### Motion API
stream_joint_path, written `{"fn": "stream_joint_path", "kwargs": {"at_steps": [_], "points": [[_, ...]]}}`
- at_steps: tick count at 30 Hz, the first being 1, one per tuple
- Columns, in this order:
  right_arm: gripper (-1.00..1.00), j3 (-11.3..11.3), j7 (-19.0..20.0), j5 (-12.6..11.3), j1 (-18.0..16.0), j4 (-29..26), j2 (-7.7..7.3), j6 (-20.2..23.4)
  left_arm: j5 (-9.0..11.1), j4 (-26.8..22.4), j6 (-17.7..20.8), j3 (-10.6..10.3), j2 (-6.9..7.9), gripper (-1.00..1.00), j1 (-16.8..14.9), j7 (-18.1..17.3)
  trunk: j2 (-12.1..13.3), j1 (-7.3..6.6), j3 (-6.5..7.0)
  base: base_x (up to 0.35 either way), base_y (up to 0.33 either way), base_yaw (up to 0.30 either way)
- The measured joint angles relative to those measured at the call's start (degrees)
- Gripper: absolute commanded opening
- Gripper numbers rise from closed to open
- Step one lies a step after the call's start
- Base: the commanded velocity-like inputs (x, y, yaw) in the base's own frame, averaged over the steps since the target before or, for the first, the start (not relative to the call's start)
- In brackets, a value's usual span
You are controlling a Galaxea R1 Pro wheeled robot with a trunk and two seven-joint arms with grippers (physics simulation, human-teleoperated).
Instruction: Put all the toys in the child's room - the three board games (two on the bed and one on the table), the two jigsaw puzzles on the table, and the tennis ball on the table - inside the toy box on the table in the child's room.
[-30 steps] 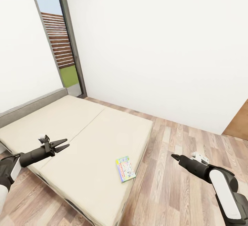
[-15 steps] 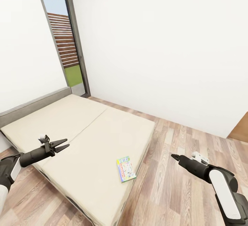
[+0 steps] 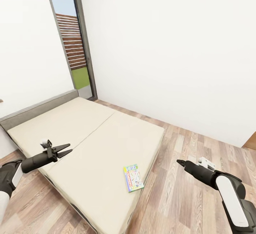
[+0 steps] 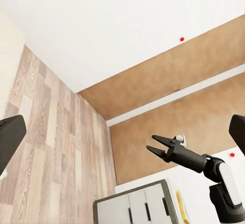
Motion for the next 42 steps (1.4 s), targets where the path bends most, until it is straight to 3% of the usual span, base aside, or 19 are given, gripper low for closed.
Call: {"fn": "stream_joint_path", "kwargs": {"at_steps": [31, 42], "points": [[1.0, -0.07, 0.0, 0.06, -0.01, -0.09, -0.02, 0.01, 0.03, 0.0, 0.0, -0.33, -0.2, 1.0, 0.02, 0.9, 0.0, 0.0, 0.0, 0.039, -0.045, 0.127], [1.0, -0.09, 0.07, 0.02, 0.0, -0.09, -0.19, 0.0, -0.01, 0.0, 0.0, -0.33, -0.21, 1.0, 0.0, 0.88, 0.0, 0.0, 0.0, 0.0, -0.061, 0.025]]}}
